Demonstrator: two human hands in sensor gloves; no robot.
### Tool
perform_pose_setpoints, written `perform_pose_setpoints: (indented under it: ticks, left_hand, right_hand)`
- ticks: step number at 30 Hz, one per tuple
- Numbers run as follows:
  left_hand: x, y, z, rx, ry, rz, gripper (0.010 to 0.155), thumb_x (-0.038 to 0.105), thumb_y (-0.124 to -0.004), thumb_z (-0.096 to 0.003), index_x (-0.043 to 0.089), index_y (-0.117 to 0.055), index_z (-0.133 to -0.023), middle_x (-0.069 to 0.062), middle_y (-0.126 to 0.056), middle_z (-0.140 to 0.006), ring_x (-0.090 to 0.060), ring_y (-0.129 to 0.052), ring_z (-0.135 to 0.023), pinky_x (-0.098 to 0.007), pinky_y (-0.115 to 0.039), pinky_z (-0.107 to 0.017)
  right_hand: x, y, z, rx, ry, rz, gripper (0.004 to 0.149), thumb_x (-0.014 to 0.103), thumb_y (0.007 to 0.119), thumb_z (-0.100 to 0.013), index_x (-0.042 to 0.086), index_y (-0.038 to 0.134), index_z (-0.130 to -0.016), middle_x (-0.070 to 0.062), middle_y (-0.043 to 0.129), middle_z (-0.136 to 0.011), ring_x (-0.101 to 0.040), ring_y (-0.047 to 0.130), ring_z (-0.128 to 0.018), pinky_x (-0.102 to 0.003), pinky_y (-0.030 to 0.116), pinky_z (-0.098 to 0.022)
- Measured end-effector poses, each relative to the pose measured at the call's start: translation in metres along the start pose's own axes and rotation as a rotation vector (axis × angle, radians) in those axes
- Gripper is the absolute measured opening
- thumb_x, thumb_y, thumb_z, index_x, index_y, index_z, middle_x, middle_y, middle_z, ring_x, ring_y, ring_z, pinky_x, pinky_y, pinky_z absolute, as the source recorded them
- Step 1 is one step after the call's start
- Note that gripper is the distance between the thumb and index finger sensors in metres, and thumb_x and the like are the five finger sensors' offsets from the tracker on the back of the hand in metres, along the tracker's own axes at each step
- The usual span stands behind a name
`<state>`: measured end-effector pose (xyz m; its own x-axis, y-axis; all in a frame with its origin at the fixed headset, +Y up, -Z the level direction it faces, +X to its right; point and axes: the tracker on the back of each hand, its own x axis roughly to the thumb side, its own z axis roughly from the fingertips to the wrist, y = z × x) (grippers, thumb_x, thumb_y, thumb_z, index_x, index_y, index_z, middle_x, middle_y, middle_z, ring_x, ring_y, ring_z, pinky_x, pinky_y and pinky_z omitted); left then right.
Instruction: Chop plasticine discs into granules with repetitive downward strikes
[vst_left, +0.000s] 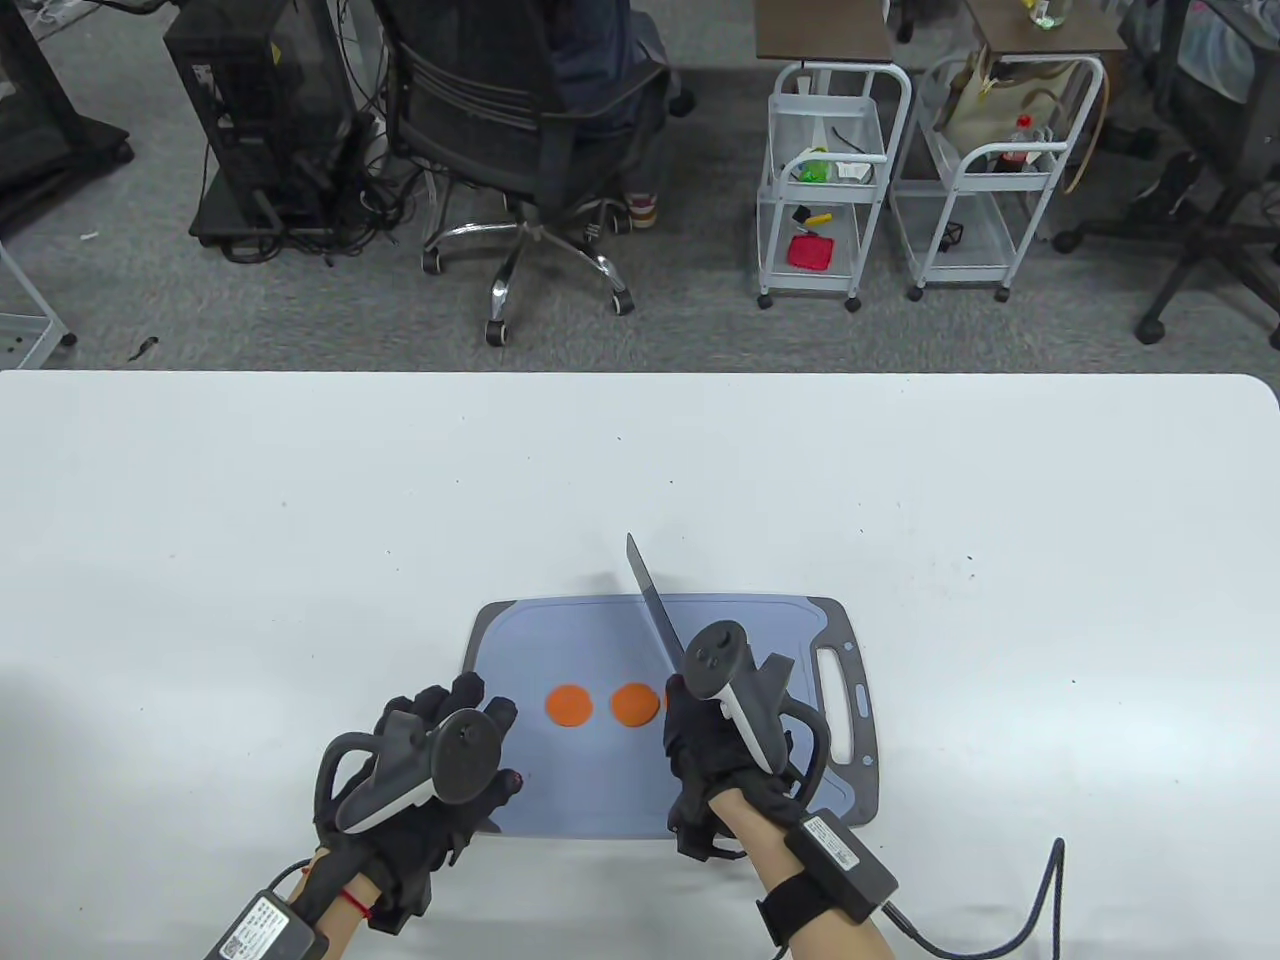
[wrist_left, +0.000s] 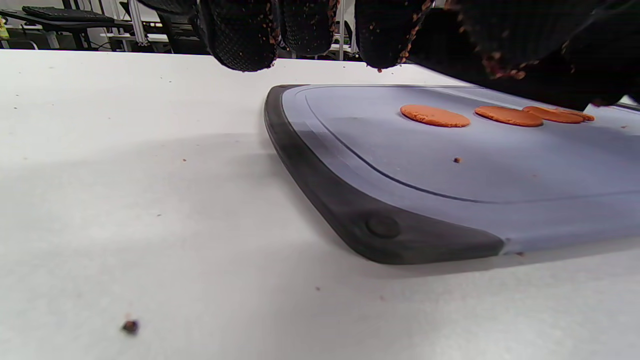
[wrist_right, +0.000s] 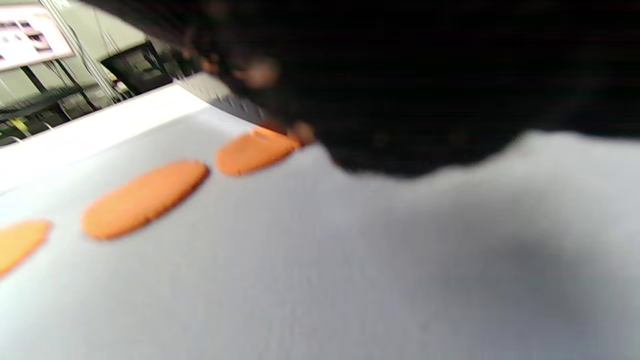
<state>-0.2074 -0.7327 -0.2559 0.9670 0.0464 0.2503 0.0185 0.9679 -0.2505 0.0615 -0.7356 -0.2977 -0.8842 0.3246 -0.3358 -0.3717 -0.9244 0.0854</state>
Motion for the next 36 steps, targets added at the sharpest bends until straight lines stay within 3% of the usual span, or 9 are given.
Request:
perform_pose_setpoints:
  ticks: [6,7,15,19,24,28,32,36]
  left_hand:
    - [0.001,-0.002,-0.002,-0.013,0.003,-0.012,0.076,0.063,-0.062,-0.0380,0.034,-0.059,-0.108,-0.012,-0.049,-0.124,-0.046,-0.064,-0.107,-0.066,-0.047,-0.075]
    - [0.001,-0.002,-0.002,-0.013,0.002,-0.013,0.076,0.063,-0.062,-0.0379,0.034,-0.059,-0.108,-0.012,-0.050,-0.124,-0.046,-0.064,-0.107,-0.066,-0.047,-0.075]
    - [-0.001,0.001,0.001,0.008,0.006,0.002,0.076,0.063,-0.062,-0.0380,0.035,-0.059,-0.108,-0.012,-0.049,-0.124,-0.046,-0.064,-0.107,-0.066,-0.047,-0.075]
    - [-0.001,0.001,0.001,0.002,0.004,0.004,0.076,0.063,-0.062,-0.0380,0.034,-0.059,-0.108,-0.012,-0.049,-0.124,-0.046,-0.064,-0.107,-0.066,-0.047,-0.075]
    - [0.000,0.000,0.001,-0.004,0.004,-0.005,0.076,0.063,-0.061,-0.0379,0.035,-0.058,-0.108,-0.012,-0.048,-0.124,-0.046,-0.063,-0.108,-0.066,-0.047,-0.075]
    - [0.000,0.000,0.001,-0.001,0.003,-0.003,0.076,0.063,-0.061,-0.0380,0.035,-0.058,-0.108,-0.012,-0.048,-0.124,-0.046,-0.063,-0.108,-0.066,-0.047,-0.075]
    - [-0.001,-0.001,0.001,0.001,0.000,0.004,0.076,0.063,-0.062,-0.0379,0.034,-0.058,-0.108,-0.012,-0.048,-0.124,-0.046,-0.064,-0.107,-0.066,-0.047,-0.075]
    - [-0.001,-0.001,0.001,0.002,-0.003,0.014,0.076,0.063,-0.062,-0.0379,0.035,-0.058,-0.108,-0.012,-0.048,-0.124,-0.046,-0.064,-0.107,-0.066,-0.047,-0.075]
  right_hand:
    - [0.002,0.005,0.009,0.076,0.019,0.097,0.051,0.048,0.075,-0.050,0.007,0.085,-0.078,-0.003,0.100,-0.041,-0.013,0.107,0.000,-0.041,0.095,-0.006]
    - [0.002,0.007,0.008,0.043,0.033,0.136,0.051,0.049,0.075,-0.049,0.008,0.084,-0.078,-0.001,0.099,-0.041,-0.012,0.107,0.000,-0.041,0.095,-0.006]
    - [0.010,0.012,-0.008,0.037,0.029,0.075,0.051,0.050,0.075,-0.049,0.008,0.084,-0.077,0.000,0.099,-0.040,-0.012,0.107,0.001,-0.040,0.095,-0.006]
    - [0.008,0.001,0.003,0.013,-0.001,0.042,0.051,0.049,0.074,-0.049,0.008,0.085,-0.078,-0.002,0.099,-0.041,-0.013,0.107,-0.001,-0.041,0.095,-0.007]
    - [0.005,0.008,0.009,0.093,0.050,0.083,0.051,0.048,0.074,-0.050,0.007,0.085,-0.078,-0.003,0.100,-0.041,-0.013,0.107,-0.001,-0.041,0.095,-0.007]
    - [0.012,0.017,-0.001,0.027,0.074,0.067,0.051,0.049,0.076,-0.048,0.007,0.083,-0.077,0.000,0.098,-0.039,-0.012,0.106,0.002,-0.041,0.095,-0.005]
    - [0.020,0.014,-0.015,0.050,0.082,0.050,0.051,0.050,0.075,-0.049,0.008,0.084,-0.077,0.000,0.099,-0.039,-0.012,0.107,0.001,-0.041,0.095,-0.006]
    - [0.018,0.002,0.005,-0.017,0.029,0.012,0.051,0.049,0.074,-0.049,0.008,0.084,-0.078,-0.002,0.099,-0.041,-0.013,0.107,-0.001,-0.041,0.095,-0.006]
